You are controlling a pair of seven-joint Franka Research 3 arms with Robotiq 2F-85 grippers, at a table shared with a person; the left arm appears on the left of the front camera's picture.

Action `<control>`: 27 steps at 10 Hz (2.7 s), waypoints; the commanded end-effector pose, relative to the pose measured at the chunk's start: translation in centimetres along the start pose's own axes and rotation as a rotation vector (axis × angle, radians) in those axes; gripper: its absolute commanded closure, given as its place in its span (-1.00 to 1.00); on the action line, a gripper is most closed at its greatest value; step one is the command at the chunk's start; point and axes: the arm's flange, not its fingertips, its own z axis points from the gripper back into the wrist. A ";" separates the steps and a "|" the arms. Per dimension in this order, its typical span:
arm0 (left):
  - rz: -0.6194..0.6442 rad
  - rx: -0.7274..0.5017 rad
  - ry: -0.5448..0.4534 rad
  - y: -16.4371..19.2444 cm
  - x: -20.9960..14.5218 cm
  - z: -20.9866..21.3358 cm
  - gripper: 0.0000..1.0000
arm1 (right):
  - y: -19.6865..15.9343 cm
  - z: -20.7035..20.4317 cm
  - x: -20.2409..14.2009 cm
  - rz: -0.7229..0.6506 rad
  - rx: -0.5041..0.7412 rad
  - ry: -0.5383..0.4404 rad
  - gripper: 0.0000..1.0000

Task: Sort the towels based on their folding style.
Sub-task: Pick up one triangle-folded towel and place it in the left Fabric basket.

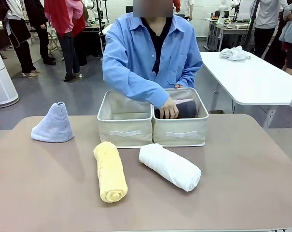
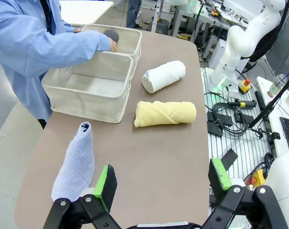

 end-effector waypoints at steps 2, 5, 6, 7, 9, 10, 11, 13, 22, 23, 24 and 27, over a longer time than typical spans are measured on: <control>0.000 0.011 -0.004 -0.1 0.1 0.0 -1.00 | 0.0 0.0 -0.1 -0.002 -0.002 0.004 0.66; 0.000 0.011 -0.004 -0.1 0.1 0.0 -1.00 | 0.0 -0.4 2.7 0.092 0.013 -0.036 0.66; 0.000 0.011 -0.004 -0.1 0.1 0.0 -1.00 | 0.3 -0.8 5.1 0.135 0.043 -0.071 0.66; 0.000 0.011 -0.004 -0.1 0.1 0.0 -1.00 | 0.9 -1.4 8.5 0.168 0.036 -0.085 0.66; 0.000 0.011 -0.004 -0.1 0.1 0.0 -1.00 | 1.8 -3.2 13.2 0.197 0.017 -0.044 0.66; 0.000 0.011 -0.004 -0.1 0.1 0.0 -1.00 | 2.1 -3.6 14.3 0.209 0.013 -0.020 0.66; 0.000 0.011 -0.004 -0.1 0.1 0.0 -1.00 | 2.3 -3.6 14.4 0.212 -0.008 0.019 0.66; 0.000 0.011 -0.004 -0.1 0.1 0.0 -1.00 | 2.7 -4.0 14.4 0.227 0.031 -0.046 0.66; 0.000 0.011 -0.004 -0.1 0.1 0.0 -1.00 | 2.2 -6.3 22.0 0.385 0.060 -0.079 0.66; 0.000 0.011 -0.004 -0.1 0.1 0.0 -1.00 | 2.5 -6.9 23.6 0.420 0.074 -0.083 0.66; 0.000 0.011 -0.004 -0.1 0.1 0.0 -1.00 | 2.8 -7.5 25.0 0.449 0.087 -0.082 0.66; 0.000 0.011 -0.004 -0.1 0.1 0.0 -1.00 | 4.3 -8.1 26.2 0.483 0.134 0.066 0.66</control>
